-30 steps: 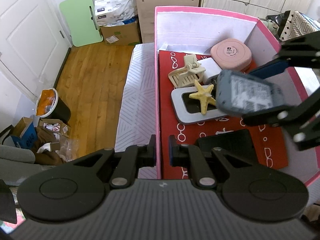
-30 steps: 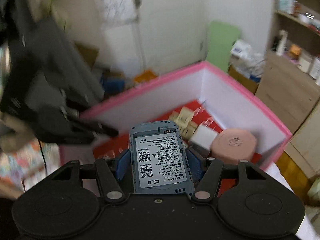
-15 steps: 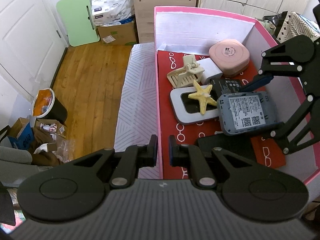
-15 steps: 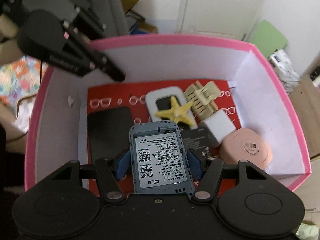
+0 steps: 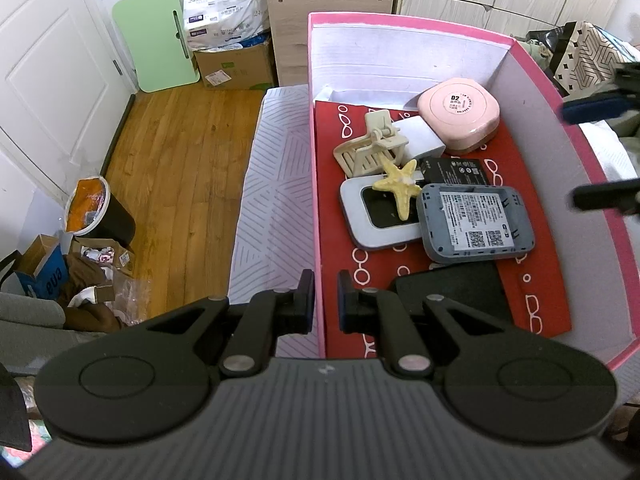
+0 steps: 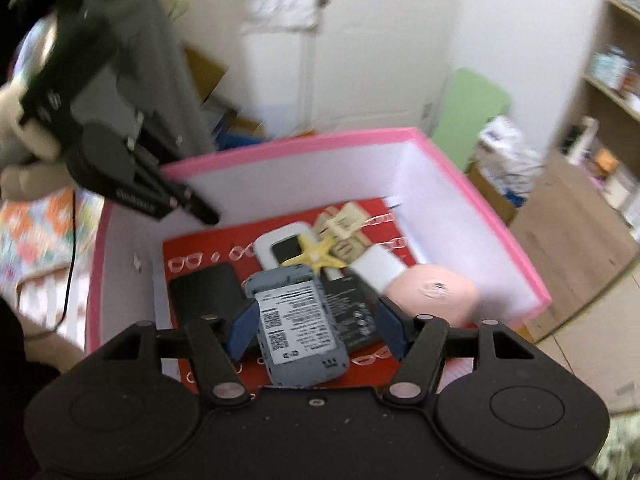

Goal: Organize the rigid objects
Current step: 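Lower the grey phone back into the box and open the right gripper, then return the right gripper to the bed and grasp the silver keys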

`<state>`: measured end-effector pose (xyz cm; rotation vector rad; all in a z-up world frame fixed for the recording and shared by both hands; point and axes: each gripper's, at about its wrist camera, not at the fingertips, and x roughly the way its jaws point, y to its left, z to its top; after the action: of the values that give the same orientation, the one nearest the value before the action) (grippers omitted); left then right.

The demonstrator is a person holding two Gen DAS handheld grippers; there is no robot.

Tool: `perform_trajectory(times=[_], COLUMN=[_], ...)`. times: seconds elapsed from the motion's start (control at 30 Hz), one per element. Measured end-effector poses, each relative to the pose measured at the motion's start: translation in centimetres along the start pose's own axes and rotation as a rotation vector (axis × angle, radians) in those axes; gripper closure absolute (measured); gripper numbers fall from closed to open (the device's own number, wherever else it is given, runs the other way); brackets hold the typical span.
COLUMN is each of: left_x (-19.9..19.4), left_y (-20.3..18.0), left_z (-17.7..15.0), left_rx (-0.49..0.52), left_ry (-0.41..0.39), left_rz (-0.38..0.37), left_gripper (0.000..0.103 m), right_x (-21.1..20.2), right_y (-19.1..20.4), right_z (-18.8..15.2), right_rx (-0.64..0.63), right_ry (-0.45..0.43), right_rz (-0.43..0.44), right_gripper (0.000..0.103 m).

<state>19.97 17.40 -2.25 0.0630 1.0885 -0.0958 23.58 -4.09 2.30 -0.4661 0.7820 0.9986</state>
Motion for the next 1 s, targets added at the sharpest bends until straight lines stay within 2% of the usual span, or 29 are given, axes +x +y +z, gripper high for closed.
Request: perform_trajectory(times=[0.2, 0.23, 0.37, 0.53, 0.77, 0.93, 1.0], left_x=[0.0, -0.1, 0.0, 0.1, 0.2, 0.2, 0.2], left_y=[-0.2, -0.2, -0.4, -0.6, -0.9, -0.9, -0.9], left_z=[0.1, 0.1, 0.1, 0.1, 0.2, 0.3, 0.4], left_rx=[-0.002, 0.000, 0.002, 0.004, 0.020, 0.025, 0.037], left_ry=[0.004, 0.005, 0.006, 0.001, 0.013, 0.019, 0.041], left_rz=[0.007, 0.009, 0.017, 0.025, 0.033, 0.031, 0.027], left_gripper=[0.094, 0.094, 0.094, 0.094, 0.094, 0.093, 0.094], right_x=[-5.0, -5.6, -7.4, -7.4, -6.2, -4.8, -4.1], right_y=[-1.0, -1.2, -2.1, -1.8, -0.6, -0.1, 0.5], right_z=[-3.5, -4.1, -6.9, -10.1, -13.4, -14.4, -14.5], right_rx=[0.203, 0.249, 0.398, 0.489, 0.509, 0.506, 0.503], right_ry=[-0.130, -0.135, -0.147, -0.121, -0.090, -0.074, -0.063], right_rz=[-0.082, -0.084, 0.002, -0.030, -0.134, -0.150, -0.147], right_gripper=[0.034, 0.033, 0.034, 0.033, 0.034, 0.034, 0.041])
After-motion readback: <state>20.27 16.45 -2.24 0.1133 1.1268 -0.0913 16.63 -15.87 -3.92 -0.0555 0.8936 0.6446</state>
